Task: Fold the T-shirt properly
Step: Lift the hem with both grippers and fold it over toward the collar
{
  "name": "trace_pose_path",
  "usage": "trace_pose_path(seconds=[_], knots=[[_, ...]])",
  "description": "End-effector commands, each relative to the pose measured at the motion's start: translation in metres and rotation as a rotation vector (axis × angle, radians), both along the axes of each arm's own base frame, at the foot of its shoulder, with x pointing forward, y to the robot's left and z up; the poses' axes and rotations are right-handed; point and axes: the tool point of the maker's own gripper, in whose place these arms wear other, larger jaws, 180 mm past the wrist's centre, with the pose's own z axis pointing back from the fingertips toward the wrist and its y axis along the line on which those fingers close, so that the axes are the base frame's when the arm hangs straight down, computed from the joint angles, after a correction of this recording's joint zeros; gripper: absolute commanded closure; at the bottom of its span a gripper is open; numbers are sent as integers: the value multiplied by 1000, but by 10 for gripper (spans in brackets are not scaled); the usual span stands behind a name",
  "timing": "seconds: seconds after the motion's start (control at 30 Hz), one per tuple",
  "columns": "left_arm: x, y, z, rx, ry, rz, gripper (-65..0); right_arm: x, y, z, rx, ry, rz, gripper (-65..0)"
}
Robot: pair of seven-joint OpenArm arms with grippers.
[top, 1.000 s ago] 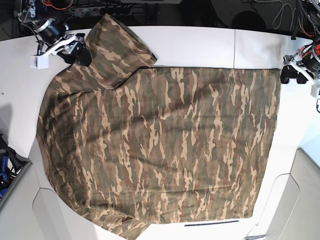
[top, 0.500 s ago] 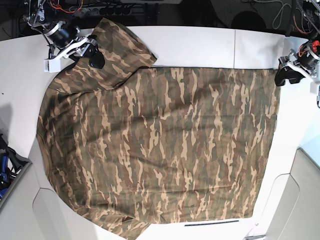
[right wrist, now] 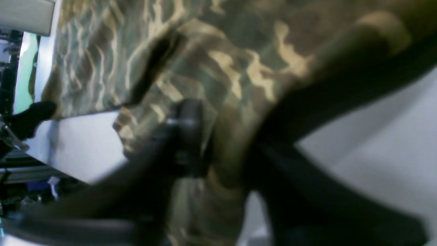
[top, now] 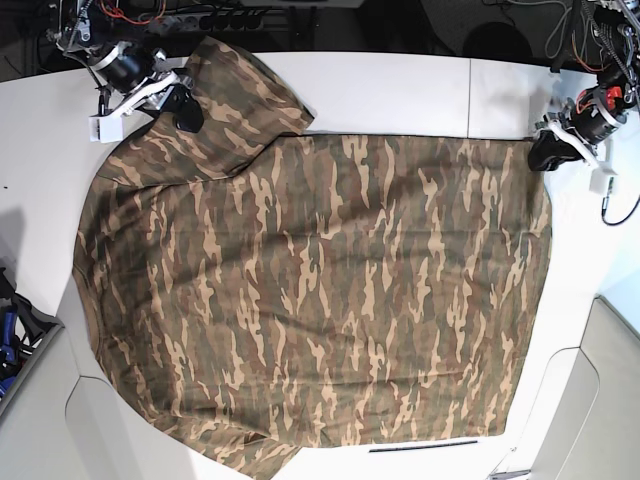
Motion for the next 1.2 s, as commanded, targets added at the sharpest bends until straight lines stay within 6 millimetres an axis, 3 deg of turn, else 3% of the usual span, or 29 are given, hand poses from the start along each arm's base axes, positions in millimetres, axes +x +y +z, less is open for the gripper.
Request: trace_pose_path(seconds=[0.0, 0.03, 0.3, 0.57, 0.7, 0.87, 1.03, 1.17], knots=[[-7, 5, -3, 30, 42, -21, 0, -7, 0, -4, -18, 25, 24, -22], [-7, 6, -2, 31, 40, -22, 0, -7, 0, -4, -21, 24, 30, 0], [-2, 7, 11, 10, 37, -39, 0, -11, 14, 6, 13, 6, 104, 0], [8, 1, 71, -43, -95, -50, 0, -1, 0, 54, 98, -65, 89, 0], [14, 0, 102, 14, -177, -79, 0, 16, -19, 83, 69, -165, 44, 0], [36, 14, 144, 46, -360, -27, 0, 40, -36, 114, 0, -289, 18, 0], [55, 11, 151, 82, -406, -45, 0, 79, -47, 128, -74, -389, 2, 0], [75, 4, 142, 120, -437, -69, 0, 114, -54, 139, -104, -454, -5, 0]])
